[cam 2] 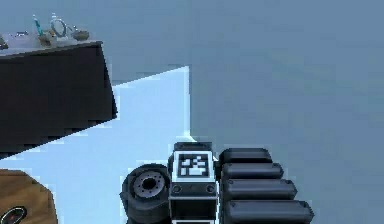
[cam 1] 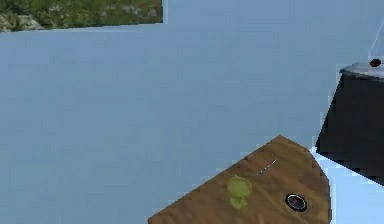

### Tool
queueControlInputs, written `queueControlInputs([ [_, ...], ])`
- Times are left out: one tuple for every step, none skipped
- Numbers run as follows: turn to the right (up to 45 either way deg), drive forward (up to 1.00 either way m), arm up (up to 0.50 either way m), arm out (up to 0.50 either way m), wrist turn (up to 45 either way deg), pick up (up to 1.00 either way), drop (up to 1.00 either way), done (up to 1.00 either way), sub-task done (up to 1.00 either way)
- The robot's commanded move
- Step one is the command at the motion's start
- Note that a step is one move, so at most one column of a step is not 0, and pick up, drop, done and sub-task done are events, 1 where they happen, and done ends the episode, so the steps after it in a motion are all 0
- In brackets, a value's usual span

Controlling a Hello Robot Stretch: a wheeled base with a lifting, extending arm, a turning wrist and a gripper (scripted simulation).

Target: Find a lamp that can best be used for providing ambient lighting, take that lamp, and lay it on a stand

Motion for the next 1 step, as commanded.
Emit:
queueControlInputs([
  [-9.0,0.00,0.00,0.00,0.0,0.00,0.00,0.00,0.00],
])
